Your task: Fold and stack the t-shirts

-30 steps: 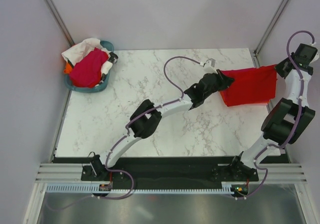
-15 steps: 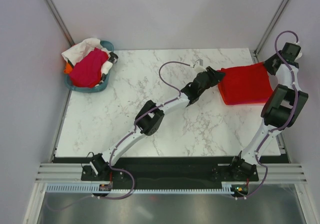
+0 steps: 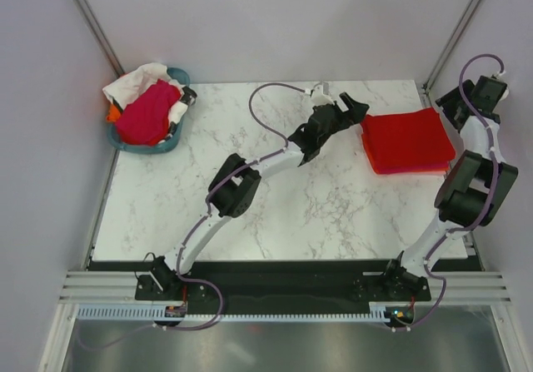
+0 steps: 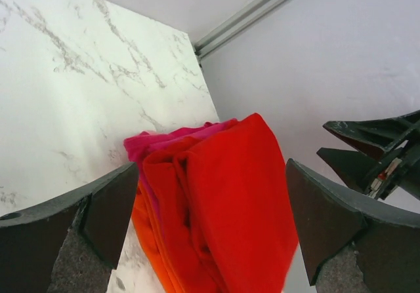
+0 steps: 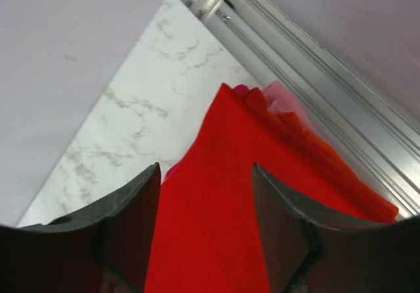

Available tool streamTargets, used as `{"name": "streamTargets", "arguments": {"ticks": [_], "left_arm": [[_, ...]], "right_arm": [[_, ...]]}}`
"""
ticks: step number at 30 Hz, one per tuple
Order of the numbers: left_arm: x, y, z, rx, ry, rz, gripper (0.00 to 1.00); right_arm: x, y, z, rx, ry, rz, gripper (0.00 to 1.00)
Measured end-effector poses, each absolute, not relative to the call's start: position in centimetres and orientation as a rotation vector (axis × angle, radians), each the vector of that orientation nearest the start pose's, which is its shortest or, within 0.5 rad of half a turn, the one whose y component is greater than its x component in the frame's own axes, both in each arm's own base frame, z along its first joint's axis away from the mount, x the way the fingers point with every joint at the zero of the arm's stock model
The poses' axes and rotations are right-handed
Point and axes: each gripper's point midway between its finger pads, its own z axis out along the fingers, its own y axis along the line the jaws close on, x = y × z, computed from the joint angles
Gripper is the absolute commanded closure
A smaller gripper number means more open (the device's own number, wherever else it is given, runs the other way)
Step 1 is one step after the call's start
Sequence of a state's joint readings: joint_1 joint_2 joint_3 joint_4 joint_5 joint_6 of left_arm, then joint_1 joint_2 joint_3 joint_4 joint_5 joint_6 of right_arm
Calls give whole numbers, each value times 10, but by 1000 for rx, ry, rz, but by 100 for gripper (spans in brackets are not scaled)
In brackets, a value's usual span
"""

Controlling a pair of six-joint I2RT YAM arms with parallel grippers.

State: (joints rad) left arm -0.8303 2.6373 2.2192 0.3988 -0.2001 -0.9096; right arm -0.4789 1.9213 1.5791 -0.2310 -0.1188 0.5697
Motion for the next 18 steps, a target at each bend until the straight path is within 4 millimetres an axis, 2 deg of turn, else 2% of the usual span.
{"name": "streamTargets", "arguments": {"ticks": [5,7,8,10,11,14,18], "left_arm": [[486,-533,214,-152,1690,-1144,0],[477,-523,232,-131,1680,-1136,0],[472,-518,236,-122,1682,-1132,0],[464,-506,243,-110,1690,-1122,0],[459,-499,243,-103,1700,-1117,0],[453,-477,239,-101,1733,-1087,0],[453,-437,232,-133,1764,-1037,0]], "right_arm": [[481,-188,222,939,1754,329,48],[473,-170,235,903,1693,425,53],[470,-161,237,887,1668,478,60],[464,-145,231,883,1636,575,68],[461,-133,224,882,1621,638,77],[453,-107,199,905,1623,762,89],[446,-74,182,887,1623,866,99]]}}
